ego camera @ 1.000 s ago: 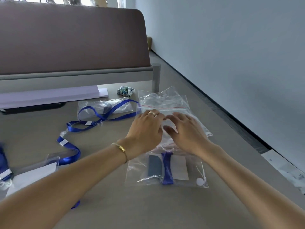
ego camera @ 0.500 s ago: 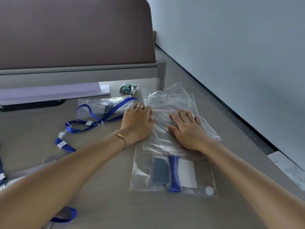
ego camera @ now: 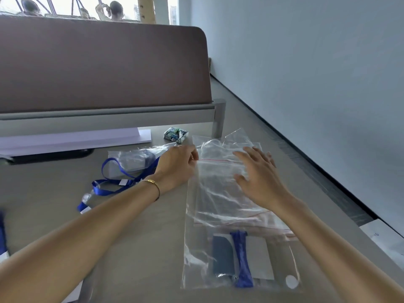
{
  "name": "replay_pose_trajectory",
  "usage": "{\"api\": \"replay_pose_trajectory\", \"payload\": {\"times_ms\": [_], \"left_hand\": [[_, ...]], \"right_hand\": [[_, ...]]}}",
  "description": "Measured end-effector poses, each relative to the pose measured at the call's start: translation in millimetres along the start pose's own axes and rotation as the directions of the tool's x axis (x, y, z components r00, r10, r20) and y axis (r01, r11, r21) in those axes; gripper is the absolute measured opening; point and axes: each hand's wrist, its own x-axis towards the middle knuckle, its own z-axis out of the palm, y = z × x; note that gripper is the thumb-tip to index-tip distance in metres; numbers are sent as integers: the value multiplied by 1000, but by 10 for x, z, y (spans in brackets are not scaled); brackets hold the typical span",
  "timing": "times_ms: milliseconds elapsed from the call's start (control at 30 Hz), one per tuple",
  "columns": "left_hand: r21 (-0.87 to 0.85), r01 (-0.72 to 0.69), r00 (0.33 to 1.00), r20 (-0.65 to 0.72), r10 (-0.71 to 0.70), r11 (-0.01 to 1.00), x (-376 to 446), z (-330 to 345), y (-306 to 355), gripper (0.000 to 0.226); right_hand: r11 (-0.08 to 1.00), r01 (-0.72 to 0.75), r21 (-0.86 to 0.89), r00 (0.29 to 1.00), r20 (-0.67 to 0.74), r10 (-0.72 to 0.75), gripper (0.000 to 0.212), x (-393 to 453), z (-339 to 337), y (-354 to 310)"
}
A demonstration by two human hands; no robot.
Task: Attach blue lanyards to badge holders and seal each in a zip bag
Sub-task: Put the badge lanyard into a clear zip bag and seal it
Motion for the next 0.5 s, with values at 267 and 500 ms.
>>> {"api": "replay_pose_trajectory", "payload": {"times_ms": [267,500], "left_hand": [[-212,-96,989,-130,70,972,-221,-246,196,22],[-282,-107,975,-218,45,953,-377,-344,213,30]], "right_hand": [[987,146,67,986,-93,-140,23,330,-181,-546],[969,187,162,982,-23,-185,9,400,-224,-552]]}}
